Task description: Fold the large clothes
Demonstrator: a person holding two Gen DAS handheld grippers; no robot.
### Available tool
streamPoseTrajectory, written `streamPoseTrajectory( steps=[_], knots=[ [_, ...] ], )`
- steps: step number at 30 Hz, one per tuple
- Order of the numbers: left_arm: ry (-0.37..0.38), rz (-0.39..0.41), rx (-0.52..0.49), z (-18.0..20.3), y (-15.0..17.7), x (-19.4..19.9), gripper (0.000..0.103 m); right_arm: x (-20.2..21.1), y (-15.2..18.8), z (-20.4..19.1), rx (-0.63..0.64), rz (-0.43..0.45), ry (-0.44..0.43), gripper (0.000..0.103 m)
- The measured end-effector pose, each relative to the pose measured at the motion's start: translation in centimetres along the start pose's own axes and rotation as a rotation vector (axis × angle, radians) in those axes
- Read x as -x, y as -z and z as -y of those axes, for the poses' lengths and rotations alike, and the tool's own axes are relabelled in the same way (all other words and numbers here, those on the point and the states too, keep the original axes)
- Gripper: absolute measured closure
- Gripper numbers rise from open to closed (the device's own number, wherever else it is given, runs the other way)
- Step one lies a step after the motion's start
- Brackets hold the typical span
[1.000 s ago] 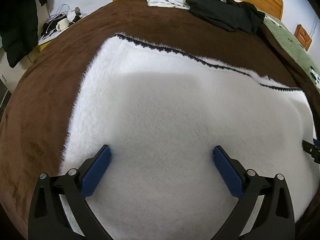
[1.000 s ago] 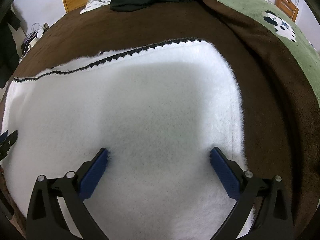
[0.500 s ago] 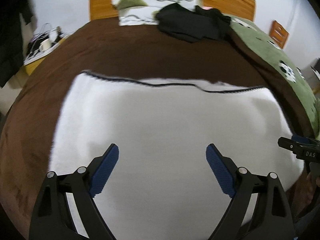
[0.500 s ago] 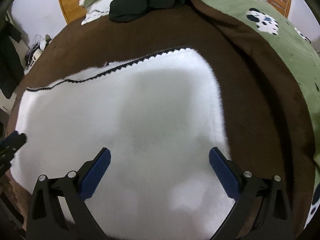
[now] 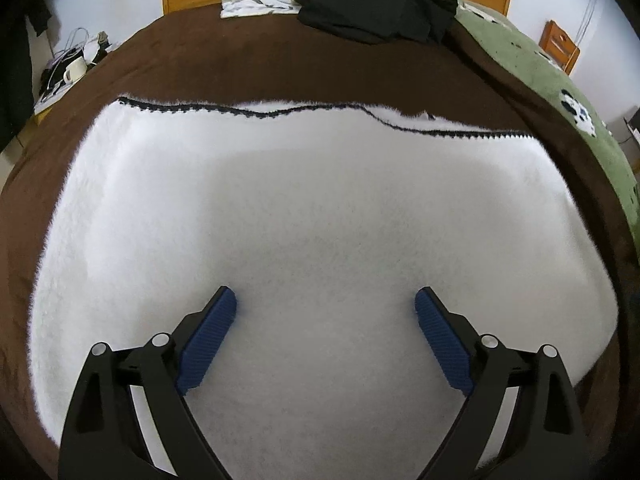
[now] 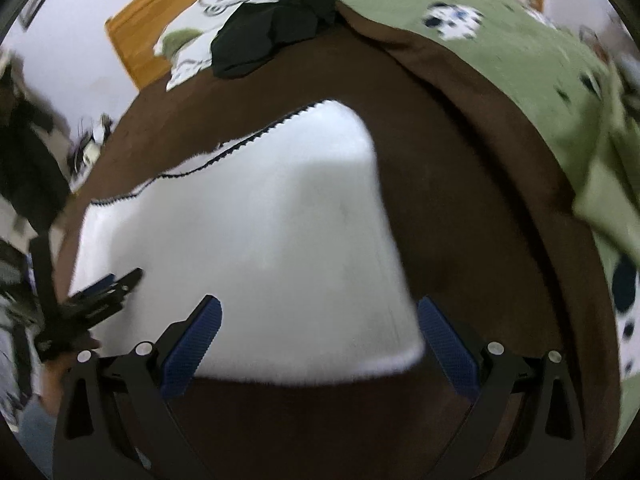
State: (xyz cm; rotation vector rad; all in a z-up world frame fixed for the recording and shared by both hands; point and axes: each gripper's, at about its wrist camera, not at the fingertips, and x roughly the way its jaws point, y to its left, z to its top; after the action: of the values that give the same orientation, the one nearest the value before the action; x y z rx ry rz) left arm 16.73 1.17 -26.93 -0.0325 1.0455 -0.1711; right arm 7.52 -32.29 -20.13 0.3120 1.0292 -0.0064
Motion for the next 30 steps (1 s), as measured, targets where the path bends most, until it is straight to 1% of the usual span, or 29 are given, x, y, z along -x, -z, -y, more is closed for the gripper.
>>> streamPoseTrajectory(
  steps=[3,6,7,12,15,17,19,25,27,28,29,30],
  knots=[
    [0.012,-0.008,0.008,-0.3,0.0,-0.3,0.011,0.5,1.3,2.1,-0.125,-0.006,-0.062,0.006],
    [0.011,-0.006,-0.002,-0.3,0.1,-0.5,0.010,0.1,2.7,4.1,-0.253,-0.025,-0.131,0.006],
    [0.009,-0.006,-0.003,-0.2,0.1,-0.5,0.010,-0.3,3.3,4.7,-0.304,-0.033,-0.170,0.006],
    [0.017,-0.010,-0.006,-0.3,0.1,-0.5,0.010,-2.0,5.3,6.4,-0.472,-0.048,-0.302,0.006],
    [0.023,-0.015,-0.013,-0.5,0.2,-0.3,0.011,-3.4,5.9,7.3,-0.558,-0.061,-0.343,0.007],
    [0.023,-0.018,-0.022,-0.4,0.3,0.0,0.011,-4.1,6.1,7.4,-0.580,-0.065,-0.350,0.008],
    [0.017,-0.023,-0.038,-0.3,0.7,0.5,0.011,-4.4,5.8,7.3,-0.577,-0.054,-0.353,0.008],
    [0.014,-0.030,-0.073,-0.6,1.9,2.3,0.011,-5.4,4.1,7.2,-0.578,-0.029,-0.394,0.010],
    [0.016,-0.038,-0.081,-0.9,2.3,2.7,0.011,-6.1,3.4,6.9,-0.582,-0.029,-0.385,0.011],
    [0.017,-0.041,-0.084,-0.9,2.4,2.7,0.011,-6.3,3.3,6.8,-0.587,-0.029,-0.375,0.019],
    [0.019,-0.046,-0.086,-1.0,2.6,2.6,0.011,-6.4,3.1,6.8,-0.585,-0.030,-0.363,0.030],
    [0.019,-0.050,-0.089,-1.0,2.7,2.5,0.010,-6.4,3.0,6.7,-0.577,-0.036,-0.338,0.053]
  ],
)
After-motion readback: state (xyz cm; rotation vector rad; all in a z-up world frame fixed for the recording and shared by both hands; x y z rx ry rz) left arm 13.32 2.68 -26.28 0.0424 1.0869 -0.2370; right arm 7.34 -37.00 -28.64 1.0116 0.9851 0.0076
